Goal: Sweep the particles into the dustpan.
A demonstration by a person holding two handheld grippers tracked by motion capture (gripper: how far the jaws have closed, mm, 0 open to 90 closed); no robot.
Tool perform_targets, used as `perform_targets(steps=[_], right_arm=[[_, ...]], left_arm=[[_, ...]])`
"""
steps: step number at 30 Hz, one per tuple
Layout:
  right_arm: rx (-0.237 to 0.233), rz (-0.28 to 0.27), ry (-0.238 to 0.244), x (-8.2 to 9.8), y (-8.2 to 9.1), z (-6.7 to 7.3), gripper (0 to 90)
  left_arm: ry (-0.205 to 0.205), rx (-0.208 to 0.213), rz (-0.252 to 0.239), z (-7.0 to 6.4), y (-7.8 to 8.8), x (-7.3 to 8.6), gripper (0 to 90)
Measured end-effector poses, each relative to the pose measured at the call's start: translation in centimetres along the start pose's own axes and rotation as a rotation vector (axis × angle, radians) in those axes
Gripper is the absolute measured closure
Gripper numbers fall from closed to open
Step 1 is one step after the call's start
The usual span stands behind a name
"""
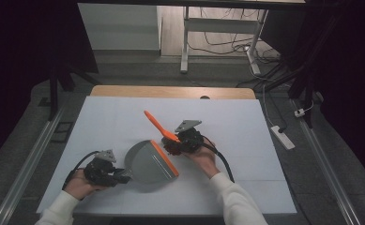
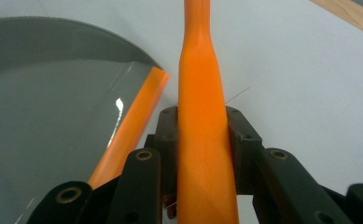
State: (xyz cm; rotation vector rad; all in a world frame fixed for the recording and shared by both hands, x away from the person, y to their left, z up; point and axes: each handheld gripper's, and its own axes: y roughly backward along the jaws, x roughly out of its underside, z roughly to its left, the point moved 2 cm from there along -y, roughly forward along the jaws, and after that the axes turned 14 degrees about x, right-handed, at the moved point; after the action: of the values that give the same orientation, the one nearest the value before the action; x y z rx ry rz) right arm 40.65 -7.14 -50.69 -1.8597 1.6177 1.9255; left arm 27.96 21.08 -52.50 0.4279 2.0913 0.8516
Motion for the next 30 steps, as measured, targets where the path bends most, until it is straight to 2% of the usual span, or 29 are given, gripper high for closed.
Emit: perform_targets(steps=[15,30], right_arm=[[-0.038,-0.006,0.021,-0.3,0.1,1.2,70.2],[-0.047,-0.012,0.051,-0.5,0.3,2.4,70.2]], left_arm=[[0.000,-0.002,0.000,0.0,0.0,0.0,61.6],[0.001,-0.002,0.000,0.0,0.0,0.0,61.7]])
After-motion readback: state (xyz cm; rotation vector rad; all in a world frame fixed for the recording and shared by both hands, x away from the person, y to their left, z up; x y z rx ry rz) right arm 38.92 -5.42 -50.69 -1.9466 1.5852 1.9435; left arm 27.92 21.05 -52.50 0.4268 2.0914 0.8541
